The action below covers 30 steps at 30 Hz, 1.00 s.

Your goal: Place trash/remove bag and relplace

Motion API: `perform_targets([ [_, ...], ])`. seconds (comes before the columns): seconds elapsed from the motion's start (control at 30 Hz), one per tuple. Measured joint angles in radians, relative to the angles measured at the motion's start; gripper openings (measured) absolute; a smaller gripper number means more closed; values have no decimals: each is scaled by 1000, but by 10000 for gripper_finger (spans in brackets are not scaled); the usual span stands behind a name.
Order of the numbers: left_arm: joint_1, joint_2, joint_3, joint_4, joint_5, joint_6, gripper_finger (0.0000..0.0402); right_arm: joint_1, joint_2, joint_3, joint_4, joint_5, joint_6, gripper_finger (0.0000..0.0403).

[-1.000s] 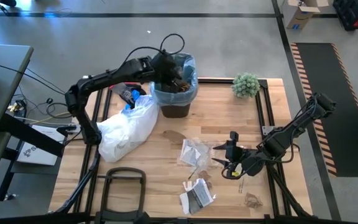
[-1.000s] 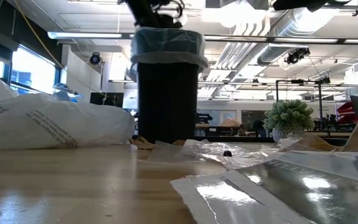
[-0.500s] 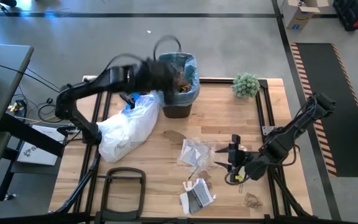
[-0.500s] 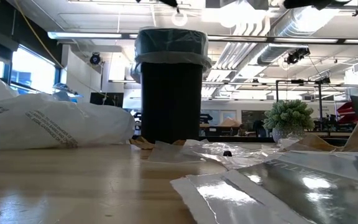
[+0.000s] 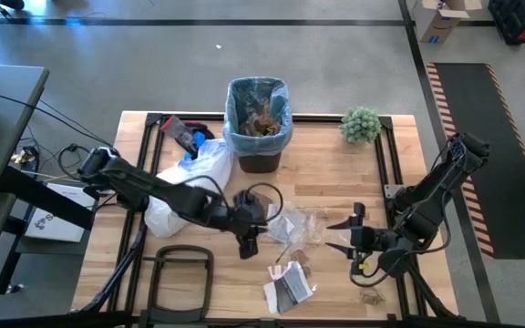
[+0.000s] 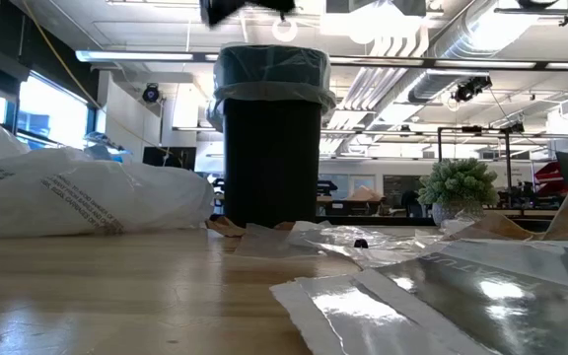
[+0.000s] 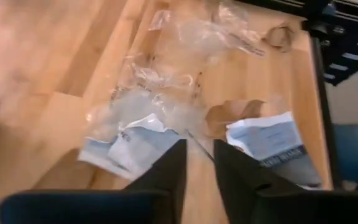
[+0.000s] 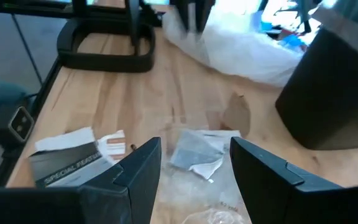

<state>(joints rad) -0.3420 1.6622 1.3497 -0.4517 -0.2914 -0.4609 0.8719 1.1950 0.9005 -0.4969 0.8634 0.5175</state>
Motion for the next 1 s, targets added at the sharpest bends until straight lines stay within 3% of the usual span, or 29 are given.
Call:
perform_targets([
  [0.2,89,72,-169,303,75,24,170,-11,0,2,45,20,-23,181],
  [0.4,170,190,-192,325,125,73,242,-33,0,2,83,39,-70,181],
  [0.63,242,334,-190,341,151,-93,253,-75,0,2,84,42,-73,181],
  [0.8,250,367,-184,336,165,-183,253,-82,0,2,85,34,-78,181],
  [1.0,232,369,-186,336,159,-186,233,-82,0,2,85,39,-74,181],
])
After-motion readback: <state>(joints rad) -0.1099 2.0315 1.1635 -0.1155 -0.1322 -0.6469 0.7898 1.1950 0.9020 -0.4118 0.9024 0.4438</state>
